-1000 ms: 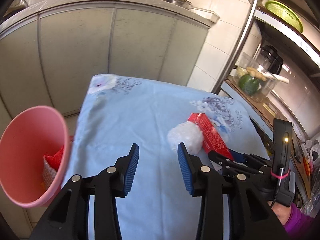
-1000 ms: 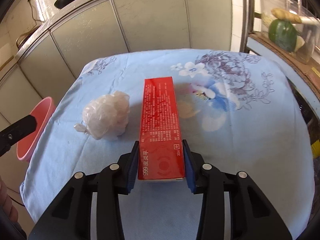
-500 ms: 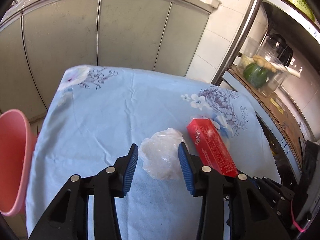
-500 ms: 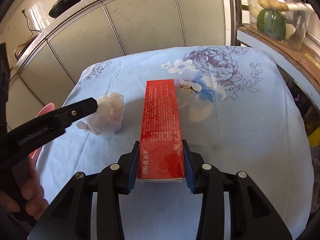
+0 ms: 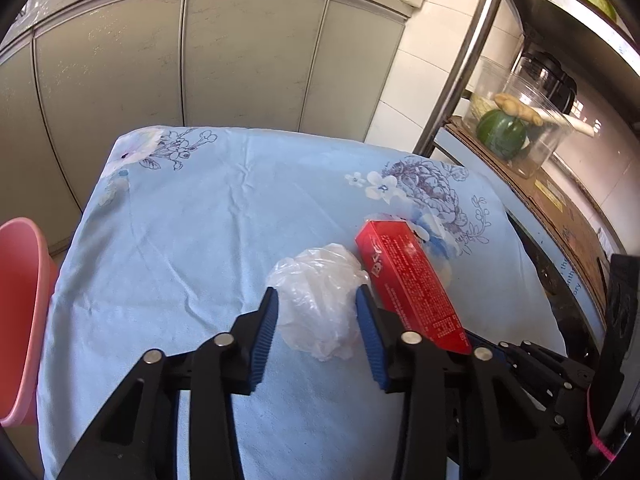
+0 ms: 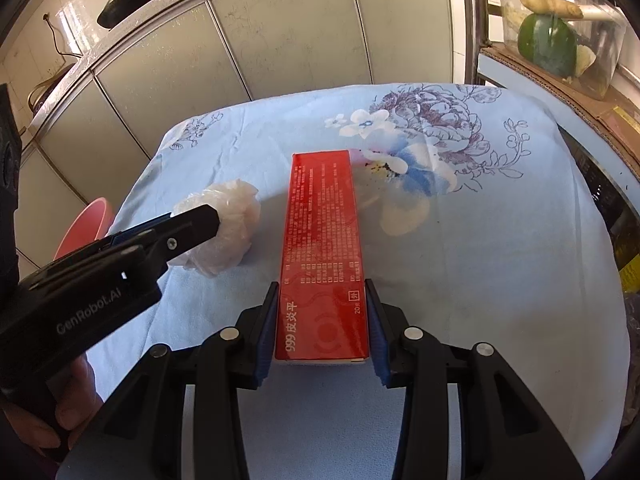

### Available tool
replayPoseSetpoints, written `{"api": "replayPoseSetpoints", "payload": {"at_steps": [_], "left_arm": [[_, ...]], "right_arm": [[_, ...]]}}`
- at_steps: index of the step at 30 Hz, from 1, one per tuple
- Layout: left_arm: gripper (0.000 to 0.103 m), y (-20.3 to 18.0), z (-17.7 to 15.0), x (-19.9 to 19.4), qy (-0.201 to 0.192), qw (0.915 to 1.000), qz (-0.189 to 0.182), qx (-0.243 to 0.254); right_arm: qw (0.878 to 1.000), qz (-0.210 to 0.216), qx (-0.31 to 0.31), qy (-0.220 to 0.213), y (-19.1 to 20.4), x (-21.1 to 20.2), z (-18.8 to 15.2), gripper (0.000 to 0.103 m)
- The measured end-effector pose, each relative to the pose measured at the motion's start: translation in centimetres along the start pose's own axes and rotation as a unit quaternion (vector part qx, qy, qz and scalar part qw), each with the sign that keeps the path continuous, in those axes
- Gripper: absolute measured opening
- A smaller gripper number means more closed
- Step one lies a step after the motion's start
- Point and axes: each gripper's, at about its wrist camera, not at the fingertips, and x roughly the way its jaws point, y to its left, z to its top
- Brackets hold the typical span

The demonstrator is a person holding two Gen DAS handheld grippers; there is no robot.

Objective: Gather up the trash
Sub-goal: 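Grasp the red toothpaste box with the right gripper while the left grasps the plastic bag, then carry the plastic bag and red toothpaste box over the pink bucket with both grippers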

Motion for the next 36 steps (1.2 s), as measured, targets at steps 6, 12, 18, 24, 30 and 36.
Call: {"api": "replayPoseSetpoints", "payload": {"at_steps": [6,12,18,24,30,36], "left_arm": [[0.014,-0.9,-0.5,-0.5,-0.005,0.9997,0.0,0.023],[0.009,-0.9,-0.6,-1.5,-0.017,0.9995,0.004,0.027],[0.008,-0.1,-0.5,-3.4,-0.037,0.9991,0.008,0.02],[0.008,1.3,-1.1,-5.0,-0.05,0.9985,0.016,0.014],[0.008,2.9,-1.7,-6.6,-0.065,0.9976,0.025,0.004],[0.008,4.5,-2.4,-8.3,-0.08,0.9961,0.035,-0.008]], "right_arm": [[1.0,0.0,0.004,0.004,0.0,0.1,0.0,0.04],[1.0,0.0,0.003,0.004,0.0,0.1,0.0,0.04],[1.0,-0.004,0.0,0.004,0.0,0.1,0.0,0.04],[1.0,-0.012,-0.011,0.004,0.6,0.1,-0.3,0.04],[0.999,-0.019,-0.029,0.001,1.4,0.0,-0.7,0.04],[0.999,-0.024,-0.038,-0.004,2.0,-0.1,-1.1,0.04]]}}
